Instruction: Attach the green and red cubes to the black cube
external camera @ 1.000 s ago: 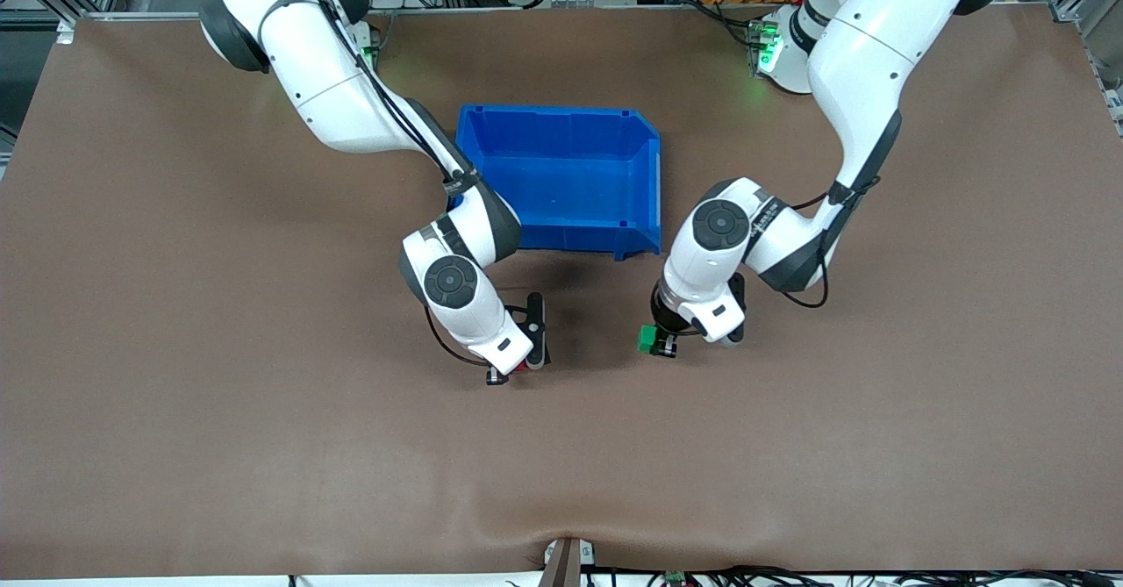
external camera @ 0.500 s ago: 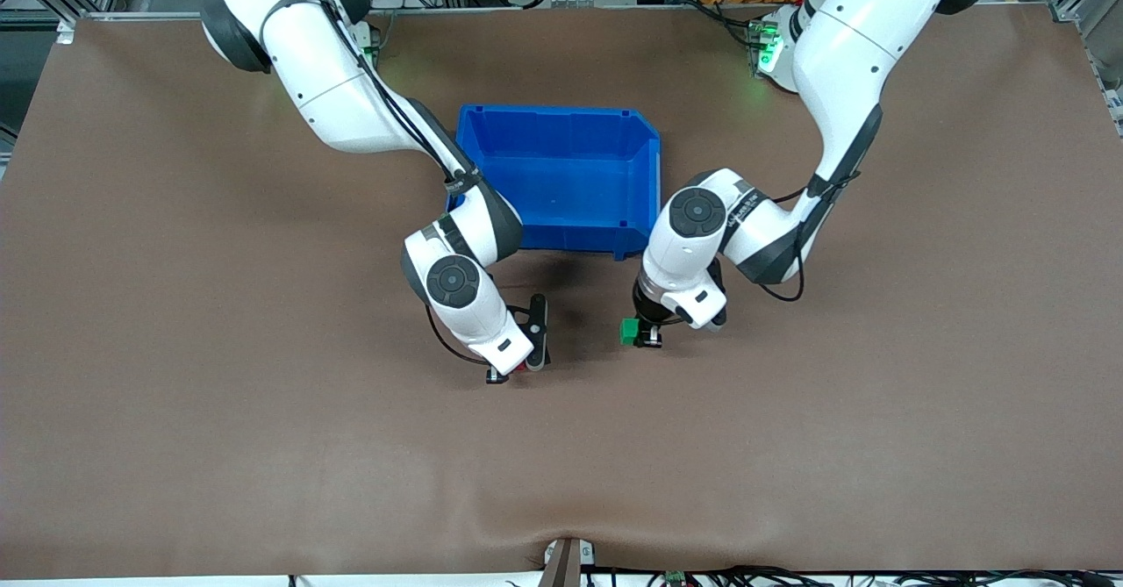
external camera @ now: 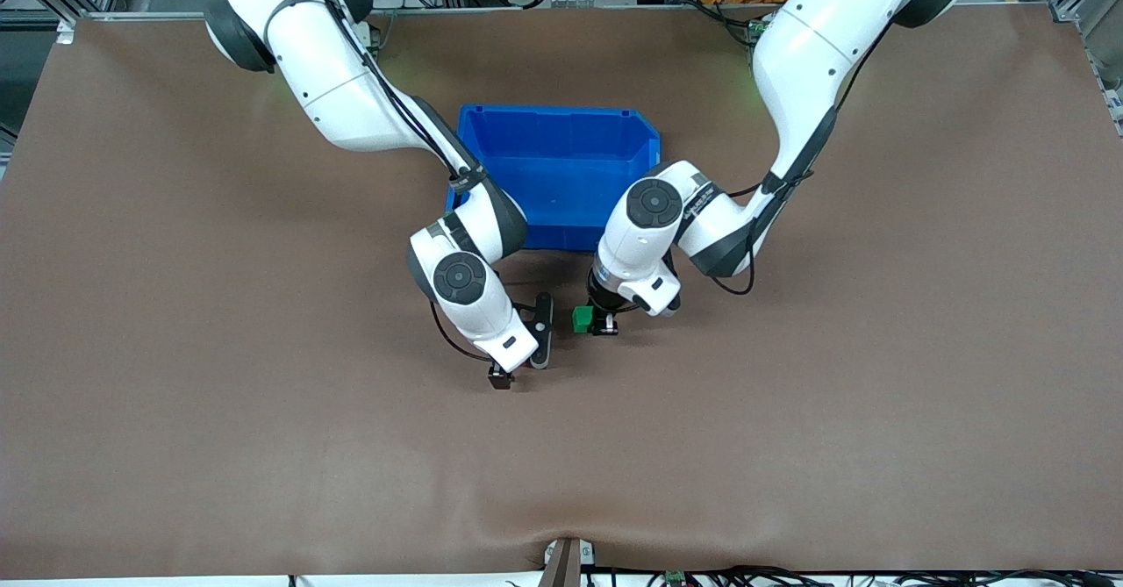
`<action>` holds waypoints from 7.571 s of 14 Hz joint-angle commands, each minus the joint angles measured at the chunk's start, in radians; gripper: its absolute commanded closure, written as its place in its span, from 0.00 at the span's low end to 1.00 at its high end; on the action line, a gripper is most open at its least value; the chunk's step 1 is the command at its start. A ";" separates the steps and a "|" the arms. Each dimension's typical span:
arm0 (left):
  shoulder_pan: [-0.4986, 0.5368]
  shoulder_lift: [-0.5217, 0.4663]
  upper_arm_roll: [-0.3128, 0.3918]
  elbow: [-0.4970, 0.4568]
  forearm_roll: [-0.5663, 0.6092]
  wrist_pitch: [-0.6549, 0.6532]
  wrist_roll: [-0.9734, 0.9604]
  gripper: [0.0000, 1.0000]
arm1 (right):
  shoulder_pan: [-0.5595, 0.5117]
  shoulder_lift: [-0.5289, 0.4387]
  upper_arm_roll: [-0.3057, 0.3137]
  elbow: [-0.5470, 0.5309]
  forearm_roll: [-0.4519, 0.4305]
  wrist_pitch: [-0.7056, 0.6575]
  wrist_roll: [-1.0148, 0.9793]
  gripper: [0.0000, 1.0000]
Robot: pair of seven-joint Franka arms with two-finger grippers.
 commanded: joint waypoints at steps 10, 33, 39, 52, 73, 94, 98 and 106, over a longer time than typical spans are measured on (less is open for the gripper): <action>-0.057 0.190 0.049 0.322 0.011 -0.013 0.144 1.00 | -0.274 -0.221 -0.004 -0.078 0.007 -0.098 0.114 0.00; -0.103 0.331 0.046 0.512 -0.049 -0.109 0.356 1.00 | -0.588 -0.946 -0.036 -0.324 0.017 -0.778 0.722 0.00; -0.111 0.350 0.051 0.529 -0.049 -0.109 0.357 1.00 | -0.575 -0.959 -0.047 -0.320 0.056 -0.871 0.955 0.00; -0.112 0.351 0.052 0.529 -0.058 -0.092 0.386 0.05 | -0.608 -0.953 -0.042 -0.274 0.064 -0.904 0.970 0.00; 0.370 -0.176 -0.184 0.497 -0.157 -0.942 1.281 0.00 | -0.572 -0.950 -0.042 -0.242 0.021 -0.925 0.975 0.00; 0.687 -0.744 -0.183 0.000 -0.177 -1.019 2.274 0.00 | -0.576 -0.943 -0.047 -0.217 0.030 -0.936 0.975 0.00; 0.699 -0.738 -0.181 -0.005 -0.177 -0.994 2.290 0.00 | -0.573 -0.943 -0.047 -0.217 0.027 -0.937 0.975 0.00; 0.697 -0.705 -0.183 0.081 -0.165 -0.994 2.291 0.00 | -0.579 -0.945 -0.048 -0.213 0.023 -0.971 0.977 0.00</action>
